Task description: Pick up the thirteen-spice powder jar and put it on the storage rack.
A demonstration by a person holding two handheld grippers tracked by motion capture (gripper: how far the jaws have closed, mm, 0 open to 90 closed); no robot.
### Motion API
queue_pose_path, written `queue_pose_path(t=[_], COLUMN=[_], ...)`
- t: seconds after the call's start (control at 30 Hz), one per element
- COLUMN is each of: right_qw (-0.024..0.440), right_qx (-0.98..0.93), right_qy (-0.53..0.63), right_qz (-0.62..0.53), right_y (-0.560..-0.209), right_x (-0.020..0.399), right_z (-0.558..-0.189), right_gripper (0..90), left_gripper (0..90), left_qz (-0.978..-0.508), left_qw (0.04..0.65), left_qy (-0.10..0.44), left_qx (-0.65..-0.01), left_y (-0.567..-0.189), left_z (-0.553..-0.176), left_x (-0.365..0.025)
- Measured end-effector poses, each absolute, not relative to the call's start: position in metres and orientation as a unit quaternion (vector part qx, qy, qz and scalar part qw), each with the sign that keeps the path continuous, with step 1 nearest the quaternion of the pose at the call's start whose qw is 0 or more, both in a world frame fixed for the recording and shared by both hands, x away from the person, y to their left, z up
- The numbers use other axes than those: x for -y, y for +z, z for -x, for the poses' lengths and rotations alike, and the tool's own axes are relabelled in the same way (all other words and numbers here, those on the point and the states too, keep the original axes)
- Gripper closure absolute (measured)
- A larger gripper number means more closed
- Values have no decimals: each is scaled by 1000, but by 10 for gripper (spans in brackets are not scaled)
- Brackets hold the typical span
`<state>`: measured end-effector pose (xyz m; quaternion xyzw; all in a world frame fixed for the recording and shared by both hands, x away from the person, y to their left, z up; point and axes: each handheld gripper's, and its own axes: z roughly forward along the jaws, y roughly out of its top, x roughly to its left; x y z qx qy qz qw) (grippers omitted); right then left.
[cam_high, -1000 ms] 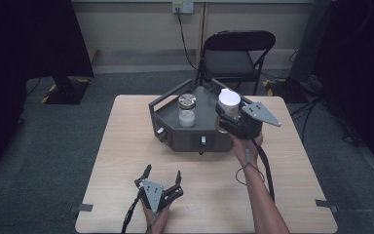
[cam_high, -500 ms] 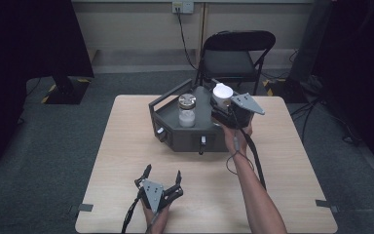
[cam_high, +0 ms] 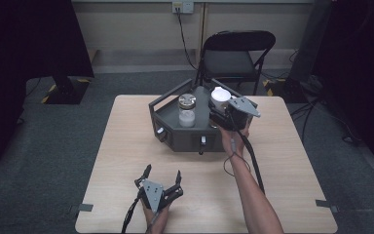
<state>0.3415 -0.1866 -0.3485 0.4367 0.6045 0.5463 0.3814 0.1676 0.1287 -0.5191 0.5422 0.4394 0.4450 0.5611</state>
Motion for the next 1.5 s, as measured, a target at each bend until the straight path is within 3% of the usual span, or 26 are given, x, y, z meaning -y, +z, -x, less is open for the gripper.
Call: queue_pose_path(t=[0.87,0.97,1.13,1.5], right_qw=[377,386,385,384], right_qx=[-611,-606,-602,-600], right_qy=[544,543,541,548], right_qz=[-433,-434,-444,-438], right_y=[-346,-348,-349,-351], right_x=[189,187,187,189], right_z=[-341,-340,-342,-341], right_gripper=[292,221,18,0], left_gripper=[12,12,12,12], left_qz=[-541,-540,-540,-540], left_qw=[560,560,560,560], left_qy=[447,447,447,447], left_qx=[-442,-442,-442,-441], left_y=[-519,-519,-519,-519], left_z=[-167,-167,-167,-167], left_x=[-128,-128,-127,-128])
